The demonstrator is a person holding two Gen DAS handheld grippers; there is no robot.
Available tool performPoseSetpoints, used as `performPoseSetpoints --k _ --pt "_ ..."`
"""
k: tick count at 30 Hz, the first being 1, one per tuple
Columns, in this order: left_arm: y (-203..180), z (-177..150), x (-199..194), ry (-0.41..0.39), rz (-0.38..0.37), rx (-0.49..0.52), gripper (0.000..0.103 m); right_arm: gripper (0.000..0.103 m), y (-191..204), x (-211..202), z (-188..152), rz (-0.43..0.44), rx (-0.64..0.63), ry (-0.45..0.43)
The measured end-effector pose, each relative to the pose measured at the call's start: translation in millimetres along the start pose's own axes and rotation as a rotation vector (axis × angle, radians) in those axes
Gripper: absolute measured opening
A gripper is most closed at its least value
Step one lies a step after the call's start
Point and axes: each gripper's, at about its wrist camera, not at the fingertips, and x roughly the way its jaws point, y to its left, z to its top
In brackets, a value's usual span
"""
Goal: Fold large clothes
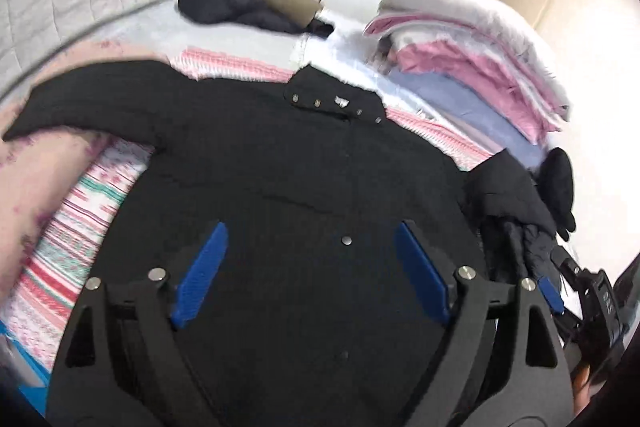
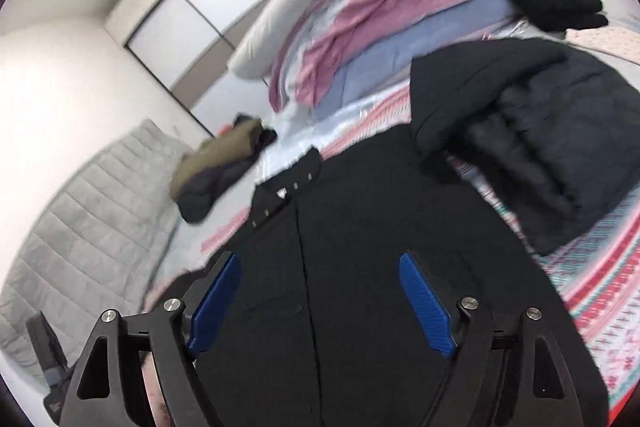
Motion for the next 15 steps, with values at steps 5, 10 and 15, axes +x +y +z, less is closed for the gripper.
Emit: performPoseSetpoints --k 5,10,15 --pt "6 -29 90 0.075 0.111 0.066 0.086 0.083 -12 86 -15 -0.089 -0.017 0.144" --pt "28 -53 154 0.28 0.126 0.002 0.086 0.083 -53 154 -52 -0.206 -0.009 0.365" --pt "25 -42 153 0.253 0.158 -0.002 0.086 0.083 -77 136 -28 -0.222 0.028 0.327"
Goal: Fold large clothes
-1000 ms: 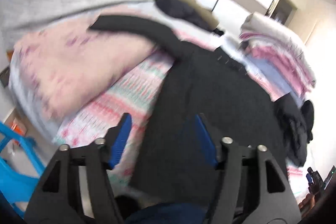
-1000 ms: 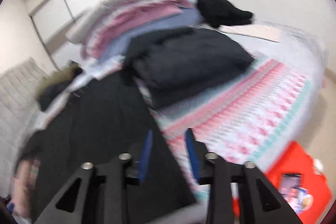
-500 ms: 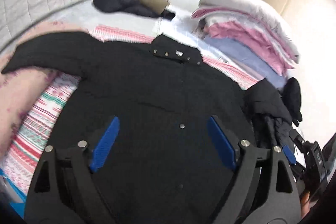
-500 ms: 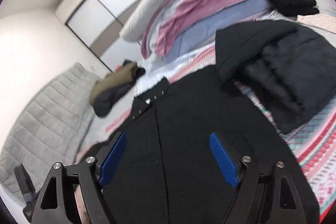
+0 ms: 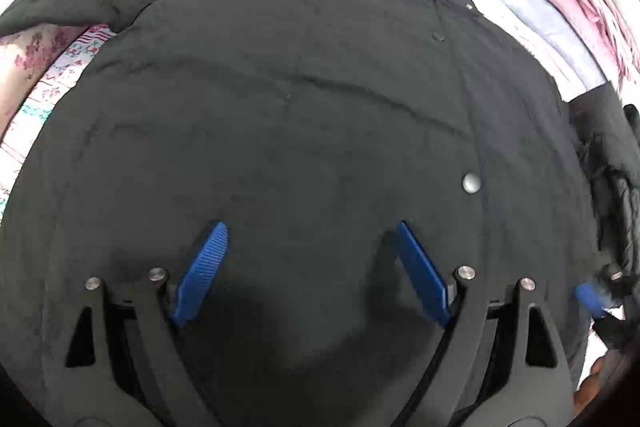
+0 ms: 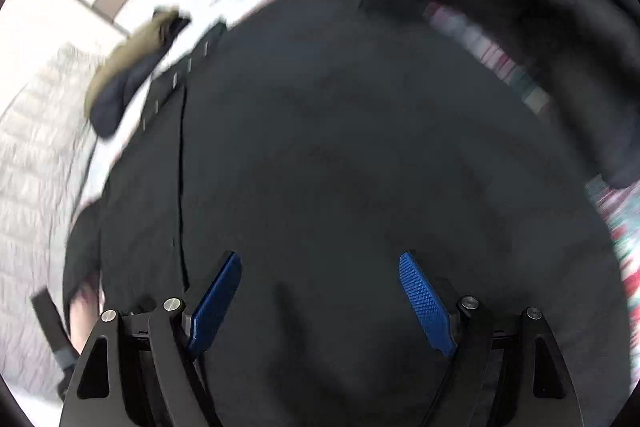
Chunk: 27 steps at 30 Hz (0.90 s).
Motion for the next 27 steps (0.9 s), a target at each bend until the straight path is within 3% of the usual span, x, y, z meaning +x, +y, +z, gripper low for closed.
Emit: performPoseSetpoints --k 4,9,13,19,20,21,23,25,27 --pt "-2 1 -1 -0.017 -0.002 -0.003 0.086 0.083 -24 -64 36 0.039 0.029 -0.237" --pt "3 3 -2 -0.014 -0.022 -0.027 0.086 0.083 -110 -99 107 0.154 0.357 -0.38" --pt "11 9 2 -0.004 -0.028 -0.071 0.086 0.083 -155 -105 153 0.135 0.475 -0.451" --pt "13 13 0 -0.016 -0.022 -0.089 0.086 0.079 -186 -72 202 0.016 0.512 -0.417" --pt "14 14 0 -0.023 -0.012 -0.083 0.086 0.064 -182 -66 209 -0.002 0.492 -0.434" --pt "14 14 -1 -0.027 -0.004 -0.078 0.086 0.041 -178 -62 215 -0.022 0.476 -0.434" --pt "14 15 -1 -0.028 0.003 -0.073 0.086 0.014 -172 -63 220 -0.017 0.458 -0.43" --pt "16 16 0 -0.023 -0.003 -0.075 0.086 0.01 -165 -74 224 -0.061 0.415 -0.473" --pt "19 18 0 -0.02 -0.007 -0.084 0.086 0.008 -152 -93 231 -0.165 0.345 -0.532"
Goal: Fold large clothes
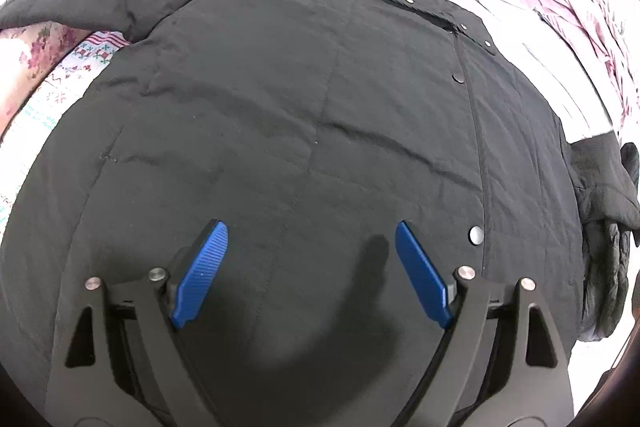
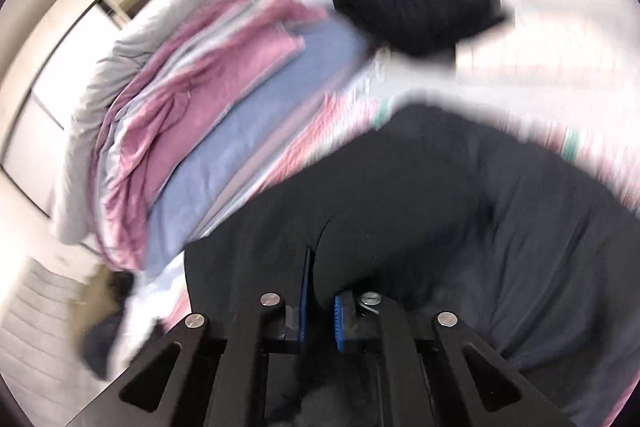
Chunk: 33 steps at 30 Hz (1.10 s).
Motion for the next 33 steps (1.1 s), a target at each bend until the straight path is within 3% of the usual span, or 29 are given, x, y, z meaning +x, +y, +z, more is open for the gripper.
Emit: performPoseSetpoints --k 3,7,10,13,16,19,21,23,25,29,33 --pt "4 2 0 0.003 -0.001 -0.01 0.086 0.007 7 -29 22 -0.045 -0.034 -0.12" --pt "2 2 1 0.005 -0.006 -0.003 0.086 0.007 22 -17 17 -0.128 -0.142 -0.101" --pt "2 3 1 0.01 -0.008 0.007 0.086 0.007 31 -22 8 -0.071 -0.151 -0.132" --pt "5 6 -1 0.007 -0.024 -0.011 0.086 0.007 69 -40 -2 -0.021 -0.269 -0.206" --pt "8 7 -2 0.001 -0.031 -0.024 0.086 0.007 123 -63 -21 0.095 -0.403 -0.285" --pt "20 13 -3 -0.018 -0.017 -0.066 0.086 0.007 181 -82 -60 0.229 -0.541 -0.35" --pt "30 17 -5 -0.028 -0.012 -0.102 0.086 0.007 215 -87 -98 0.327 -0.629 -0.345" --pt "39 20 -8 -0.038 -0.029 -0.127 0.086 0.011 240 -85 -136 0.413 -0.713 -0.279" --pt "44 22 -10 -0.046 -0.023 -0.144 0.086 0.012 267 -68 -192 0.477 -0.829 -0.148" --pt "50 23 -7 -0.036 -0.03 -0.172 0.086 0.017 295 -11 -294 0.414 -1.0 0.15" --pt "48 24 -6 -0.034 -0.033 -0.162 0.086 0.021 288 36 -355 0.328 -1.052 0.372"
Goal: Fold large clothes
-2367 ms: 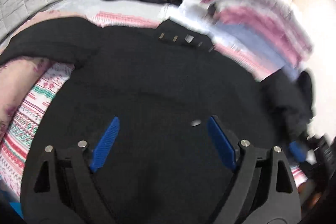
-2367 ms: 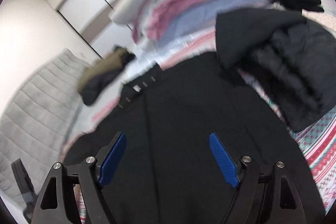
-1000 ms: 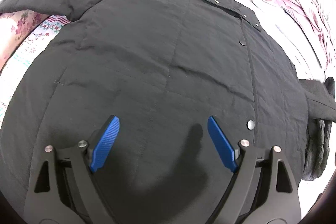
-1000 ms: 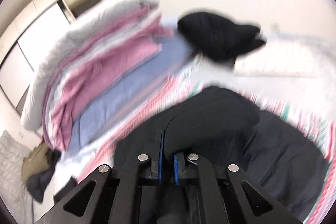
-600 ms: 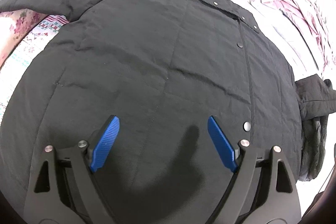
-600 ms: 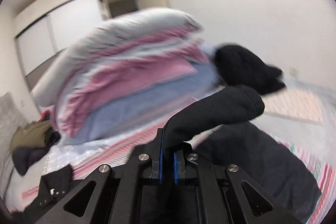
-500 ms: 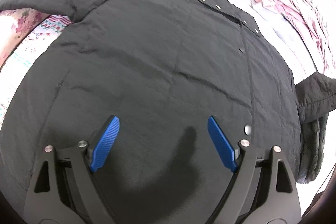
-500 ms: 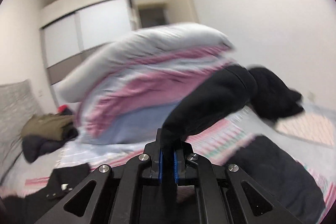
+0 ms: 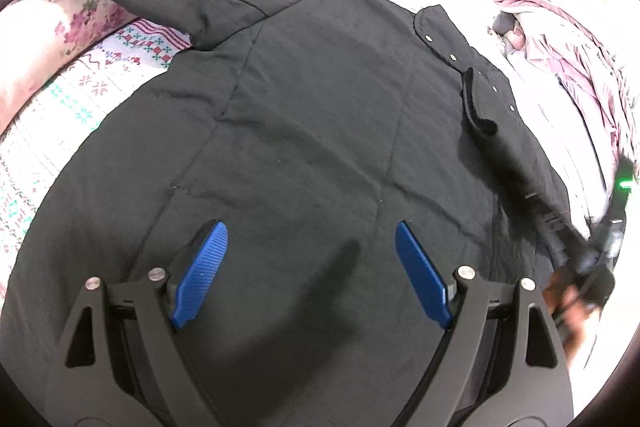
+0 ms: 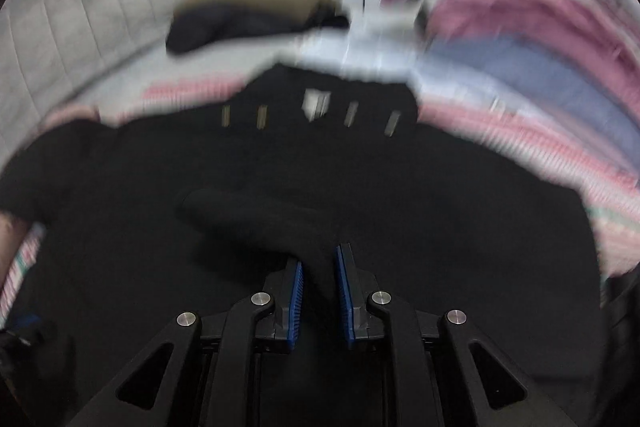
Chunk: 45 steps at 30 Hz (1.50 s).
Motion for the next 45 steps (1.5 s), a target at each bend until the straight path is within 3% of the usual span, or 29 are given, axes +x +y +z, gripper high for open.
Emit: performPoseSetpoints --k 2,4,8,12,14,16,18,20,22,23,26,28,32,36,42,45 --pt "-1 0 1 0.005 -0.007 0.001 0.086 0.022 4 14 -12 0.005 -0.003 0.05" --pt "-1 1 1 0.009 -0.016 0.004 0.086 0.023 1 10 -10 0.019 0.006 0.026" --pt "-6 0 3 0.021 -0.023 0.018 0.086 0.041 -22 6 -11 0.195 0.129 0.078" --pt "-5 1 3 0.024 -0.029 0.01 0.086 0.041 -8 -6 -22 0.229 0.059 0.108" --pt "-6 1 2 0.021 -0.031 0.013 0.086 0.041 -8 -17 -23 0.216 0.083 0.065" --pt "-7 0 2 0.02 -0.032 0.017 0.086 0.041 -22 -31 -22 0.259 0.199 -0.03" --pt "-7 0 3 0.021 -0.032 0.017 0.086 0.045 -32 -31 -21 0.297 0.292 -0.065" --pt "-6 0 3 0.025 -0.036 0.013 0.086 0.048 -31 -19 -19 0.257 0.302 -0.031" --pt "-5 0 3 0.027 -0.038 0.011 0.086 0.049 -23 7 -19 0.196 0.271 0.075" --pt "-5 0 3 0.026 -0.038 0.011 0.086 0.049 -16 10 -20 0.161 0.233 0.069" --pt "-2 2 2 0.021 -0.04 -0.002 0.086 0.05 5 1 -15 0.095 0.148 0.136" --pt "0 3 0 0.019 -0.044 -0.011 0.086 0.049 9 -12 -14 0.095 0.156 0.176" --pt "9 7 -4 0.009 -0.045 -0.044 0.086 0.051 7 -76 -26 0.19 0.326 0.116" --pt "21 12 -13 -0.019 -0.045 -0.078 0.086 0.06 13 -118 -50 0.302 0.463 0.143" --pt "45 27 -29 -0.094 0.006 -0.119 0.086 0.074 38 -118 -66 0.504 0.523 0.189" --pt "68 36 -41 -0.128 0.039 -0.145 0.086 0.075 47 -100 -84 0.515 0.52 0.212"
